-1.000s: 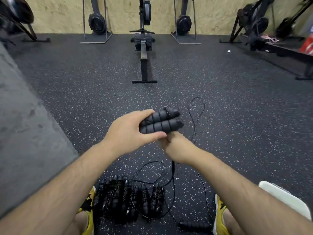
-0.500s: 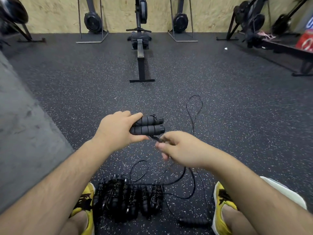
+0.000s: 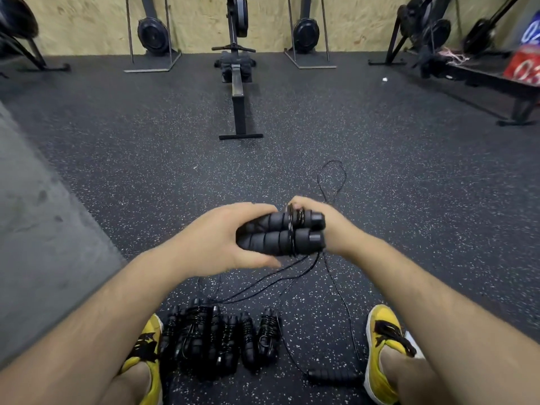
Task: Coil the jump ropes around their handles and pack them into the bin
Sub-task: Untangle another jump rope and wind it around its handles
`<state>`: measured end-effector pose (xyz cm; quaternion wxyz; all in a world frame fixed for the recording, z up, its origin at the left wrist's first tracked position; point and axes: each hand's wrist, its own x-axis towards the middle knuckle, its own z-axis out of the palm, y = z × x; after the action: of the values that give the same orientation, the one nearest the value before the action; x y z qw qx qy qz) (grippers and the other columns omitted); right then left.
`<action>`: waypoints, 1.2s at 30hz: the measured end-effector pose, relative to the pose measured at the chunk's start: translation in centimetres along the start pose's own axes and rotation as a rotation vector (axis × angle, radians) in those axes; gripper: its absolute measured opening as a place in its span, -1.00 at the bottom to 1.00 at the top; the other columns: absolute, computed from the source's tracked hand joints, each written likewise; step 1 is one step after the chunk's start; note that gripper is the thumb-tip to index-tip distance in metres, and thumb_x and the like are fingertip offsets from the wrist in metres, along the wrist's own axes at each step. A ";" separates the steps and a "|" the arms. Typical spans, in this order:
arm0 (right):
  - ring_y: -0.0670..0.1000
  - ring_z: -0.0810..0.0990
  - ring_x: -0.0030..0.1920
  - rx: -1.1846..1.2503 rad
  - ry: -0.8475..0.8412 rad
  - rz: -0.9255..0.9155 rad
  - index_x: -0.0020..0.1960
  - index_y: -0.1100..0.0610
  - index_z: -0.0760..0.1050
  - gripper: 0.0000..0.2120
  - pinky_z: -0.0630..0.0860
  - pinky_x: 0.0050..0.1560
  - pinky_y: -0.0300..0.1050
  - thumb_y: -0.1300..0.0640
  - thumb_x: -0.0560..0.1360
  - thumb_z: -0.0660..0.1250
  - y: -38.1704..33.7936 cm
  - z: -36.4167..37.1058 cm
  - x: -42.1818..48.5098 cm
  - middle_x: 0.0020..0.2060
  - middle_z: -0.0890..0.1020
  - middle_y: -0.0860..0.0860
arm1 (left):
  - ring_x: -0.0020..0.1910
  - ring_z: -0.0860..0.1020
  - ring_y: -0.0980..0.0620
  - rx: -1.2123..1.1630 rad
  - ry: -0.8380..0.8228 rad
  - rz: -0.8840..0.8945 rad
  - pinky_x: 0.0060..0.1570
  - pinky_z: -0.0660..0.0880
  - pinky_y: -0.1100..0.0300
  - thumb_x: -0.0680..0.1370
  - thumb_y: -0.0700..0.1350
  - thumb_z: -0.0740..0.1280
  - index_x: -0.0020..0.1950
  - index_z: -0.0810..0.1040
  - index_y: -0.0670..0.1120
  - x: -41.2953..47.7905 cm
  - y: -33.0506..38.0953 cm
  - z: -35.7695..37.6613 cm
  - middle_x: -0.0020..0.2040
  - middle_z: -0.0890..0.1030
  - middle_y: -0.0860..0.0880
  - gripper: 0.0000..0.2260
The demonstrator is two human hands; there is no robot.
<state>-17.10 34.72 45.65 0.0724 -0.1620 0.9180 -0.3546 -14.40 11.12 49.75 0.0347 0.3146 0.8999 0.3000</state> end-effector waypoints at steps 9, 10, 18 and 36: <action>-0.03 0.53 -0.26 0.144 -0.027 0.047 -0.11 -0.04 0.39 -0.76 0.55 -0.09 0.02 -0.09 0.67 0.10 -4.5 5.5 -2.1 -0.26 0.53 -0.09 | 0.03 0.45 -0.01 0.483 0.381 -0.196 -0.15 0.50 0.04 0.35 0.41 0.41 0.29 0.43 0.19 1.2 -3.6 -1.5 -0.07 0.44 0.10 -0.40; -0.02 0.53 -0.26 0.147 -0.052 0.059 -0.10 -0.02 0.40 -0.76 0.55 -0.09 0.04 -0.09 0.67 0.11 -5.0 5.1 -2.5 -0.26 0.53 -0.09 | 0.05 0.44 -0.03 0.514 0.364 -0.212 -0.17 0.49 0.04 0.36 0.40 0.42 0.31 0.42 0.18 1.3 -3.9 -1.5 -0.06 0.44 0.09 -0.39; 0.08 0.56 -0.11 -0.641 0.107 -0.210 0.05 -0.01 0.45 -0.80 0.38 -0.20 -0.06 -0.07 0.66 0.10 -7.2 -0.6 -4.0 -0.11 0.60 -0.07 | 0.14 0.40 0.00 0.683 0.165 -0.239 -0.20 0.41 0.12 0.40 0.37 0.40 0.43 0.35 0.21 1.5 -3.5 -0.1 0.07 0.44 0.08 -0.35; -0.06 0.48 -0.23 0.100 0.004 0.020 -0.02 0.04 0.46 -0.74 0.44 -0.20 -0.10 -0.03 0.70 0.07 -2.6 3.9 -1.7 -0.20 0.57 -0.02 | 0.04 0.52 0.13 0.168 0.309 -0.080 0.03 0.48 0.12 0.38 0.13 0.54 0.19 0.47 0.17 0.3 -0.3 -1.1 0.02 0.54 0.18 -0.55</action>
<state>-13.88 31.09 44.58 0.0820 -0.1482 0.9009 -0.3995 -15.06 10.50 50.51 -0.1187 0.2306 0.9282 0.2669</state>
